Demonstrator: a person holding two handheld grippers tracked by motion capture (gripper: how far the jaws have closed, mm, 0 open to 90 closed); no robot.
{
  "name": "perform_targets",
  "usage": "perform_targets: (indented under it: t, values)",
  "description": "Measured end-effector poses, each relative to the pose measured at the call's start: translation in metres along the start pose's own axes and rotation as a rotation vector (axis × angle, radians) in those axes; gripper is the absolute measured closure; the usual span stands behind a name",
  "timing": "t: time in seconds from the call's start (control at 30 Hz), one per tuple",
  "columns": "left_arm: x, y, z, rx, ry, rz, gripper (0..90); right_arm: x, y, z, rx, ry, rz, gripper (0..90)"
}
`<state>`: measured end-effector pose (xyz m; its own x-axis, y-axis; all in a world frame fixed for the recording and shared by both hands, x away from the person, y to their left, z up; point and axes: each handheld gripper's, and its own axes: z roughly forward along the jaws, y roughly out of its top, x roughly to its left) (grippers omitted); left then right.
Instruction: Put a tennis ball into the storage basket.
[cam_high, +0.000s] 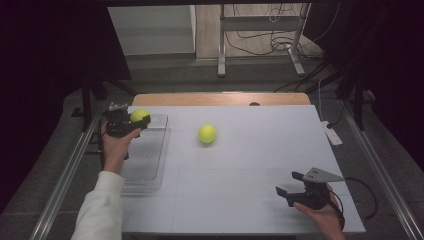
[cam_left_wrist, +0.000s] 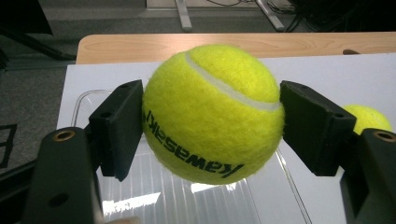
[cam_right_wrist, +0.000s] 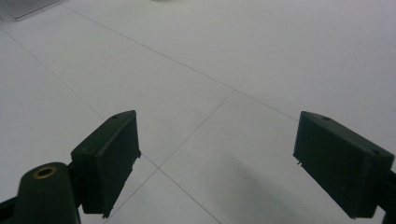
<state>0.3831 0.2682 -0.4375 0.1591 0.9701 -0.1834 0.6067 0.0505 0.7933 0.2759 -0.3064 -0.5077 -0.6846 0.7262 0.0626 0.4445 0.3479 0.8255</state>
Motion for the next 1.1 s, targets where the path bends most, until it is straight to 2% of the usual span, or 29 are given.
perform_targets:
  t: [0.6,1.1]
  values:
    - [0.004,-0.001,0.006,0.025,0.013,0.008,26.5,0.000,0.000,0.001,0.003,0.001,-0.001,14.5]
    - [0.010,-0.005,0.017,0.069,0.030,0.017,26.5,-0.001,-0.001,0.001,0.004,0.002,0.004,14.4]
